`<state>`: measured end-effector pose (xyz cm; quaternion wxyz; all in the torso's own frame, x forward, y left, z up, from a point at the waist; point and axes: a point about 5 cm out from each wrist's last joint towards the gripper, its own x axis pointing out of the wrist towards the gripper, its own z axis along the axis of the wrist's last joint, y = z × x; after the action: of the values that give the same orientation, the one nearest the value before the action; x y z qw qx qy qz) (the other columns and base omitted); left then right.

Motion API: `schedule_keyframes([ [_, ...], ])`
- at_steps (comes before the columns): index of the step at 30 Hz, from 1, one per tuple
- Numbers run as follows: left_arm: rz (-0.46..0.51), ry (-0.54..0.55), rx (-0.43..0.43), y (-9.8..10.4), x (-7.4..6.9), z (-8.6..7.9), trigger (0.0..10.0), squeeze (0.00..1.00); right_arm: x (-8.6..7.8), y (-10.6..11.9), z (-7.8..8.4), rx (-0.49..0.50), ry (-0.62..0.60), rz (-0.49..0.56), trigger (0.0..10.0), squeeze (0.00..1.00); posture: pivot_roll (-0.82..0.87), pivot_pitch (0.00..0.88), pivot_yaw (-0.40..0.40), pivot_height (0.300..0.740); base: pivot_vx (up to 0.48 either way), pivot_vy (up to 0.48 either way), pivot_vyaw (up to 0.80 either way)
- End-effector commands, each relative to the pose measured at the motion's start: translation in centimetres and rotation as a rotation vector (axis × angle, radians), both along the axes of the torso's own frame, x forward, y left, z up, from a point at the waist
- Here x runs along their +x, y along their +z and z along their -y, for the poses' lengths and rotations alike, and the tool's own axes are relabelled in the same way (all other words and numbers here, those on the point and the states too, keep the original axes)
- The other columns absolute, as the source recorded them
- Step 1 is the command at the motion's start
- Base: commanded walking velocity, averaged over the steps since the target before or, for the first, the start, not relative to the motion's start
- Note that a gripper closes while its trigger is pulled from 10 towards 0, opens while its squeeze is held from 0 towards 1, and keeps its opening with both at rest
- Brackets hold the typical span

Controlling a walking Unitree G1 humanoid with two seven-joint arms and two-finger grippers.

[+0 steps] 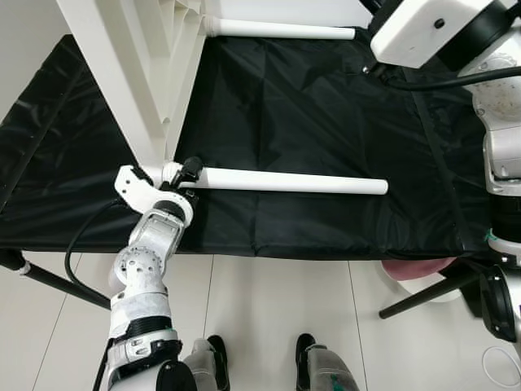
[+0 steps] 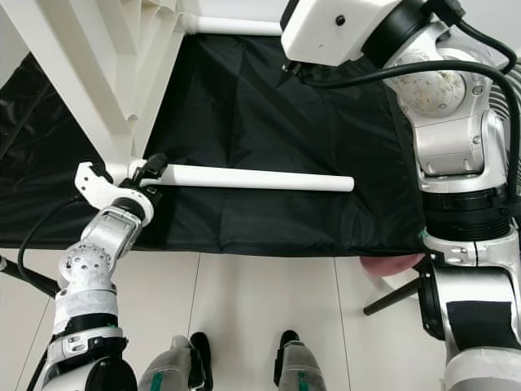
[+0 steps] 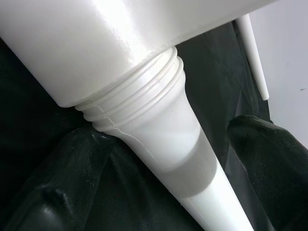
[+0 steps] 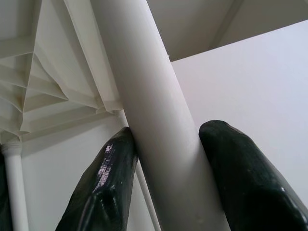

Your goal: Building children table

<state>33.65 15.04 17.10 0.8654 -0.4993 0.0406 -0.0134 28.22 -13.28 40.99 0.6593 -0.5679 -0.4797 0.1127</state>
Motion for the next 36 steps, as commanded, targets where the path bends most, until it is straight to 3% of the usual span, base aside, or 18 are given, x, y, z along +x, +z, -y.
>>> schedule_keyframes([
  [1, 0.055, 0.011, 0.006, 0.9, 0.2, -0.7, 10.0, 0.00, -0.3, 0.5, 1.5, 0.145, 0.008, 0.029, 0.0, 0.00, -0.11, 0.221, 0.144, 0.740, 0.000, 0.000, 0.00],
  [5, 0.088, 0.006, -0.005, 1.8, 0.3, -0.7, 10.0, 0.00, -0.2, 0.2, 3.0, 0.212, -0.046, 0.014, 0.0, 0.00, -0.11, 0.220, 0.149, 0.740, 0.000, 0.000, 0.00],
  [21, 0.166, -0.062, 0.003, 5.0, 1.2, -0.2, 10.0, 0.00, 0.3, -0.4, 5.0, 0.324, -0.131, -0.013, 0.0, 0.00, -0.10, 0.222, 0.167, 0.740, 0.000, 0.000, 0.00],
  [28, 0.156, -0.080, 0.002, 5.2, 1.4, 0.4, 10.0, 0.00, 0.2, -1.0, 6.2, 0.356, -0.178, -0.018, 0.0, 0.00, -0.10, 0.225, 0.172, 0.740, 0.000, 0.000, 0.00],
  [36, 0.080, -0.106, 0.025, 3.4, 1.8, 1.5, 10.0, 0.00, 0.2, -1.0, 6.5, 0.376, -0.192, -0.019, 0.0, 0.00, -0.10, 0.226, 0.179, 0.740, 0.000, 0.000, 0.00],
])
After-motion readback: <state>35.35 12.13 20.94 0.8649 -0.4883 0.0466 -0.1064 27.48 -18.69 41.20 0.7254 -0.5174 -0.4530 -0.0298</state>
